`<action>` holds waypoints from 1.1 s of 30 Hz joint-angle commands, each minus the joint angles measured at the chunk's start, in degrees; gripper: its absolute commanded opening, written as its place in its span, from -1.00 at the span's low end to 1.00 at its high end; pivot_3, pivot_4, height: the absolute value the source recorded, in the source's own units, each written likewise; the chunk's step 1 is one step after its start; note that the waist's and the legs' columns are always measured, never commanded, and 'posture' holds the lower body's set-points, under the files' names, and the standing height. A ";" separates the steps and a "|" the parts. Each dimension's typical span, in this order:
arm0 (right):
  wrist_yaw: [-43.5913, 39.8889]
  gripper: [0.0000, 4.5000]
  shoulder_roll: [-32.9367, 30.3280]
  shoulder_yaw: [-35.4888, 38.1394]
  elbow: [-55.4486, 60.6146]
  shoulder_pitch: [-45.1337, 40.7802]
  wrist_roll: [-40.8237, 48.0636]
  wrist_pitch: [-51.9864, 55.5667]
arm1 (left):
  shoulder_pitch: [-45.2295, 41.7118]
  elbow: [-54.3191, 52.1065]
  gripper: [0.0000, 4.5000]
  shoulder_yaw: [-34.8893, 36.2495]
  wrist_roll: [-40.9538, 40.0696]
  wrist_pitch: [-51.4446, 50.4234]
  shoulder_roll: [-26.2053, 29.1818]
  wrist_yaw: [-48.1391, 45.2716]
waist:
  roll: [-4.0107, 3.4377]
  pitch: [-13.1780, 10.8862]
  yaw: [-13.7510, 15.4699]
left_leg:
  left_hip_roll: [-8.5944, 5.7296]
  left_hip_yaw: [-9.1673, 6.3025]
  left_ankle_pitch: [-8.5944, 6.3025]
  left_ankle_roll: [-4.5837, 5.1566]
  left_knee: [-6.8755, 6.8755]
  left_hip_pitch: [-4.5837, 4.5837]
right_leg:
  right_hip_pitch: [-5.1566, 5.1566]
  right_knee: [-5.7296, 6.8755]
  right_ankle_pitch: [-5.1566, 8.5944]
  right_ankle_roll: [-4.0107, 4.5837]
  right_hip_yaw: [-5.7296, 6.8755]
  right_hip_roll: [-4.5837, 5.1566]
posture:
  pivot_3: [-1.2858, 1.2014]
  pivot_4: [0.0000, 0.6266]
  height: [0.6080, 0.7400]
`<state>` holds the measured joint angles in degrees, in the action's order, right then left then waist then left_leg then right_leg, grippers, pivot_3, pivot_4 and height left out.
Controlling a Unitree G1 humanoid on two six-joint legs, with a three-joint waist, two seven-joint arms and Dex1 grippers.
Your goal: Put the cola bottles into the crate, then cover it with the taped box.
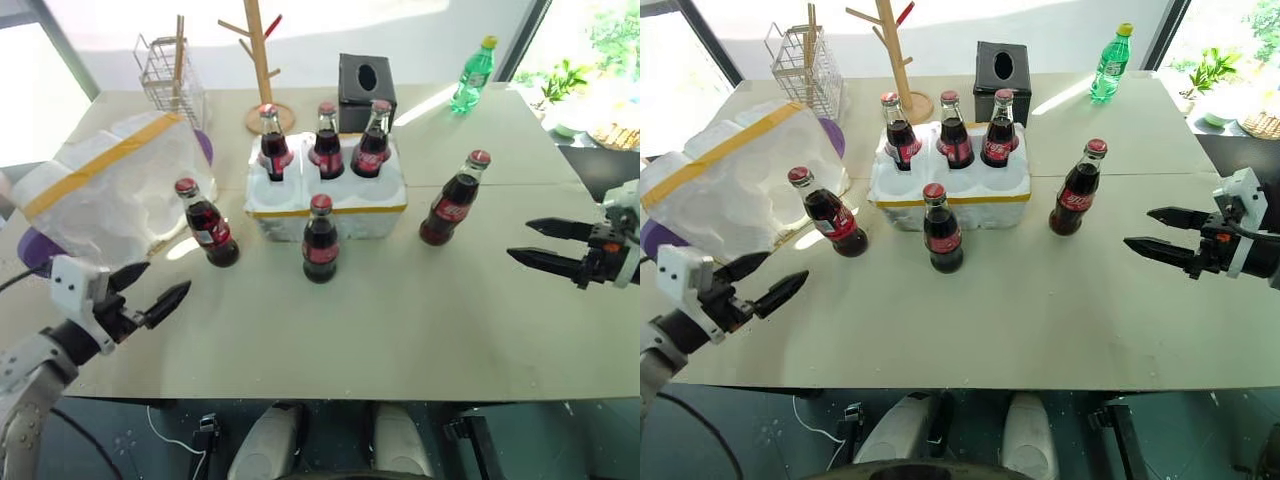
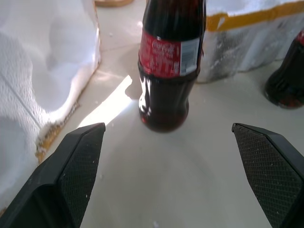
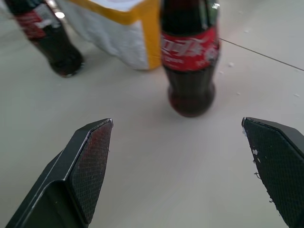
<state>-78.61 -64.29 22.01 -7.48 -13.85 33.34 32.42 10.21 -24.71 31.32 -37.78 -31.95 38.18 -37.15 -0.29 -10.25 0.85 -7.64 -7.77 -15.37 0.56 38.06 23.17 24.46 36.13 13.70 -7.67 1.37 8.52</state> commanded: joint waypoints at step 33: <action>16.15 1.00 -4.07 6.39 31.23 -12.45 39.82 26.31 | -31.73 35.22 0.62 -21.08 14.42 18.01 -4.27 -11.00 | 0.14 -0.07 -0.13 | 0.01 0.01 0.01 0.00 0.07 0.11 | 0.06 -0.01 -0.05 -0.01 0.05 0.03 | 0.03 -0.52 1.00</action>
<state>-63.21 -68.48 27.48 23.18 -25.08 71.56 59.26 -21.09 11.54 9.53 -23.04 -14.64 33.36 -47.66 -0.16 -10.32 0.72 -7.63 -7.77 -15.36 0.56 38.13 23.28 24.53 36.12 13.65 -7.68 1.42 8.54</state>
